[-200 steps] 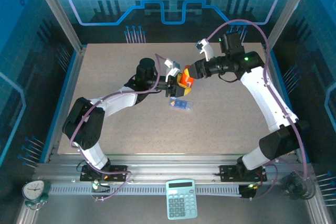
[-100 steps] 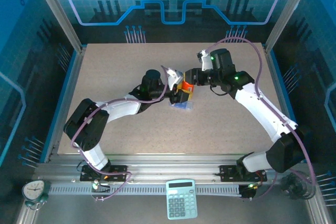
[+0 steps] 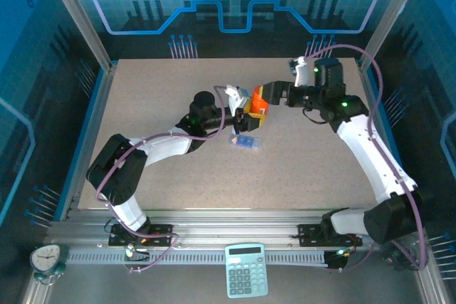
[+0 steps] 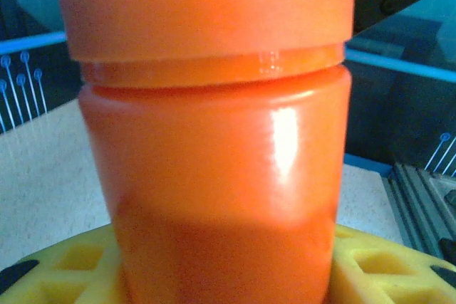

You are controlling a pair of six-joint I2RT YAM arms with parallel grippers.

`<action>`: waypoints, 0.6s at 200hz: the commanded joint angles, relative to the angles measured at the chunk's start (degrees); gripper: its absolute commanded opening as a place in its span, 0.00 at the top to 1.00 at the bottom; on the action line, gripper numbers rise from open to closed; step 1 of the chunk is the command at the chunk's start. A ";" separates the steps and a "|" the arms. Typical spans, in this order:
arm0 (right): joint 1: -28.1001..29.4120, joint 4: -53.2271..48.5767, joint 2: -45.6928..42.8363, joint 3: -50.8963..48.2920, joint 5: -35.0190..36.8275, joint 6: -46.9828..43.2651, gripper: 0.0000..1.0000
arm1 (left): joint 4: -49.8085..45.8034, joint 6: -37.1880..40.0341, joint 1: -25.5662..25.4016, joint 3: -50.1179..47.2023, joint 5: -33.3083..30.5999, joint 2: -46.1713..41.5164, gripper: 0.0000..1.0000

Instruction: Sort the pills into containers

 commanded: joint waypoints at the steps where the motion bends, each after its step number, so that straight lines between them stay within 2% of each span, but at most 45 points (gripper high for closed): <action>1: -2.80 3.24 -3.51 -0.14 -9.41 -2.18 0.11 | 4.42 -1.52 1.21 2.55 5.18 -1.60 1.00; 62: -4.22 6.80 -1.06 1.58 -18.11 -9.46 0.11 | 4.12 -12.27 2.48 7.28 19.84 0.69 1.00; 120: -1.82 6.21 2.64 5.74 -20.90 -11.05 0.12 | 6.15 -17.04 2.55 8.39 23.53 2.56 1.00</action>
